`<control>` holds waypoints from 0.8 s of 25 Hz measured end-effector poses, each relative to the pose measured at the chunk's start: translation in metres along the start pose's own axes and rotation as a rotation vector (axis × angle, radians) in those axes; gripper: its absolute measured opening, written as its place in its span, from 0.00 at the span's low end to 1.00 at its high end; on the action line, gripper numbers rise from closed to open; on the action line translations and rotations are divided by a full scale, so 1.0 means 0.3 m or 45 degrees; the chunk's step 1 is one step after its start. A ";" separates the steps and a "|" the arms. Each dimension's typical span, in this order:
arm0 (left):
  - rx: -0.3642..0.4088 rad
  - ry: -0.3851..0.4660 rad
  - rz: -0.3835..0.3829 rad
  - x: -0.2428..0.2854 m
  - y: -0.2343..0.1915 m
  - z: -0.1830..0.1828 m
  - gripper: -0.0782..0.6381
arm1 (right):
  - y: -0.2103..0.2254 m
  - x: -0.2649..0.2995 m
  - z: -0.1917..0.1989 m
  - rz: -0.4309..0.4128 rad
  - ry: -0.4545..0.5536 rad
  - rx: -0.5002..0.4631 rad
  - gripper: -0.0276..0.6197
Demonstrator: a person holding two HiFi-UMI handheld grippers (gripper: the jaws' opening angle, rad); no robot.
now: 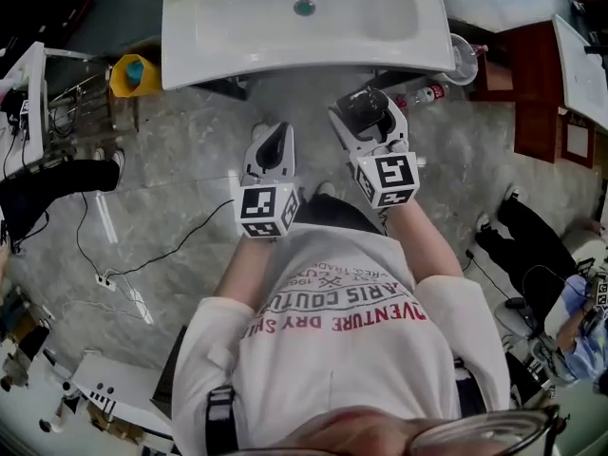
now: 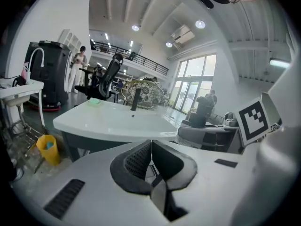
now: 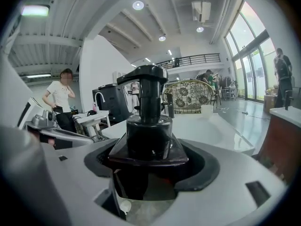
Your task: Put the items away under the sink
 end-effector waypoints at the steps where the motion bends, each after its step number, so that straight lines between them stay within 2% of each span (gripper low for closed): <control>1: -0.003 -0.009 -0.017 -0.015 0.005 0.029 0.15 | -0.002 -0.013 0.028 -0.008 -0.012 0.007 0.62; 5: -0.007 -0.031 -0.091 -0.060 -0.021 0.107 0.15 | -0.024 -0.031 0.134 -0.031 -0.061 0.049 0.62; 10: -0.012 -0.038 -0.152 -0.058 -0.112 0.183 0.15 | -0.058 0.014 0.245 -0.054 -0.092 0.047 0.62; 14: 0.054 -0.020 -0.153 0.028 -0.204 0.272 0.15 | -0.052 0.102 0.374 -0.058 -0.060 0.026 0.62; 20: 0.107 0.057 -0.160 0.208 -0.414 0.463 0.15 | -0.055 0.326 0.659 -0.064 -0.027 0.015 0.62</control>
Point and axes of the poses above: the fingertips, and each gripper's own axes: x forward along the fingers, y to its right, z out of its underside, the point moved 2 cm from there along -x, backward along the fingers, and after that the axes turned 1 degree about -x, right-handed, at the moved point
